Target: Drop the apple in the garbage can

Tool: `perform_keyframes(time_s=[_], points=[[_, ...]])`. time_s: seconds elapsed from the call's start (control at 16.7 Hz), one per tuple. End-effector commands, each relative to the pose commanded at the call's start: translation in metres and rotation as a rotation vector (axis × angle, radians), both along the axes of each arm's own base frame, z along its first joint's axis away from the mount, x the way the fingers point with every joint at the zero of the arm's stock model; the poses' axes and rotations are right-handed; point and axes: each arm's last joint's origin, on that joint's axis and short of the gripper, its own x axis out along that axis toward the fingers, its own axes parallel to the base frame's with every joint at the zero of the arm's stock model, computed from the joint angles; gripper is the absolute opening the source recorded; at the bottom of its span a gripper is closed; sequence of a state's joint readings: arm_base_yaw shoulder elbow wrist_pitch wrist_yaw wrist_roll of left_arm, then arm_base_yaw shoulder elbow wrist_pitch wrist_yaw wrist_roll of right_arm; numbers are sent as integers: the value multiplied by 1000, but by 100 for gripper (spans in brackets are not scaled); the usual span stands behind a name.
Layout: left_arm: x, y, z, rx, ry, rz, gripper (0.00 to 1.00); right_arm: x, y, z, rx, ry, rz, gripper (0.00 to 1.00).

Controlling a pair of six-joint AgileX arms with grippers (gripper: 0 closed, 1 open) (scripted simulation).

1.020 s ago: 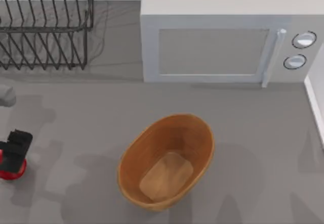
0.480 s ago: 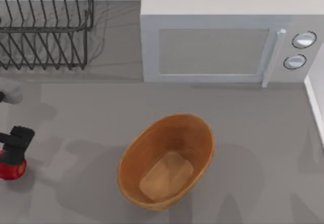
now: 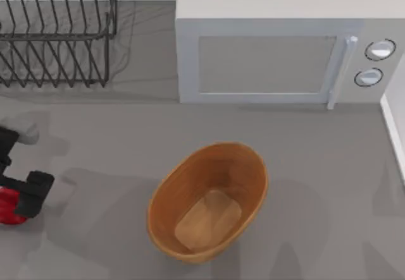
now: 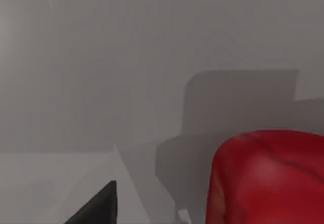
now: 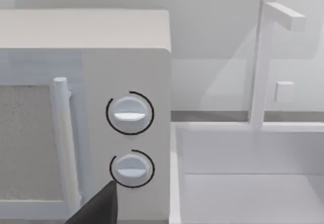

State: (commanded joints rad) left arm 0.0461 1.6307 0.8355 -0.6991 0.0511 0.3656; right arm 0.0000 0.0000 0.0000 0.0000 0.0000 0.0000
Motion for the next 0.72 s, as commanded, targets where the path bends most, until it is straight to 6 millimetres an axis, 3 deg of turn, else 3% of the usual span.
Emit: perform_keyframes(time_s=[0.18,0.42,0.72], points=[[-1,-1,-21,-1,11,0,100,0,0,0,0,0,0,100],[-2,-1,-23,-1,13,0,100,0,0,0,0,0,0,100],[-2,-1,-23,-1,13,0,62,0,0,0,0,0,0,100]])
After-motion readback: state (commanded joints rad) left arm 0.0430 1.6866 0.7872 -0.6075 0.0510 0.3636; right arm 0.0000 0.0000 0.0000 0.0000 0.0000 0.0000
